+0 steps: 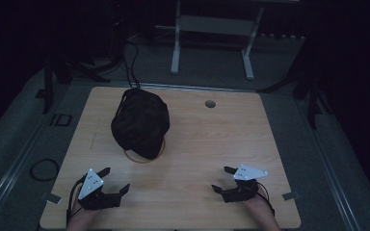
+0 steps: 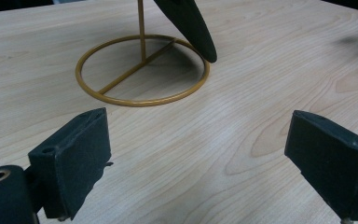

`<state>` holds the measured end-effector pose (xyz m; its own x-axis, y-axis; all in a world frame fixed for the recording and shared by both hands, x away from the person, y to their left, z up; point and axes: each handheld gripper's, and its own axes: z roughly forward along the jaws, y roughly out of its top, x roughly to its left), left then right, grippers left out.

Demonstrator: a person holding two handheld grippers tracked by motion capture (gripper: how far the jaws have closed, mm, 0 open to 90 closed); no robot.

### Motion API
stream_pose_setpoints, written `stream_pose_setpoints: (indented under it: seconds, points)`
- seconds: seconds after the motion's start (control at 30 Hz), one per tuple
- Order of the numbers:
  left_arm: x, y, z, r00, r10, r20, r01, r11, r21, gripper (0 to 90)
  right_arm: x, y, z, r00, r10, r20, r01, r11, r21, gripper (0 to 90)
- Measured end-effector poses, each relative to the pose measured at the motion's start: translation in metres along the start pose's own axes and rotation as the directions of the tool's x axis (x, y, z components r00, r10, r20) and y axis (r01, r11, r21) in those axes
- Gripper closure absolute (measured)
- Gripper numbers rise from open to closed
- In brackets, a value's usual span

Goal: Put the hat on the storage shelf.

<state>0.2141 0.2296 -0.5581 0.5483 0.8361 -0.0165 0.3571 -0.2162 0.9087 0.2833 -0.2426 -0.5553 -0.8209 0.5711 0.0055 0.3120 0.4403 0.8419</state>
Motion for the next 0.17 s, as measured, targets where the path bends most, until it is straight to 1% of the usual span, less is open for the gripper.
stream_pose_setpoints:
  seconds: [0.1, 0.17]
  points:
    - [0.0002, -0.0004, 0.0000, 1.0000, -0.004, 0.001, 0.004, 1.0000, 0.001, 7.4, -0.0014, -0.0018, 0.0007, 0.9998, -0.015, 0.017, 0.015, 1.000, 0.015, 14.3]
    - [0.0002, -0.0006, 0.0001, 1.0000, -0.005, 0.001, 0.005, 1.0000, -0.001, 7.4, -0.0020, -0.0026, 0.0006, 0.9998, -0.008, 0.017, 0.008, 1.000, 0.009, 14.3]
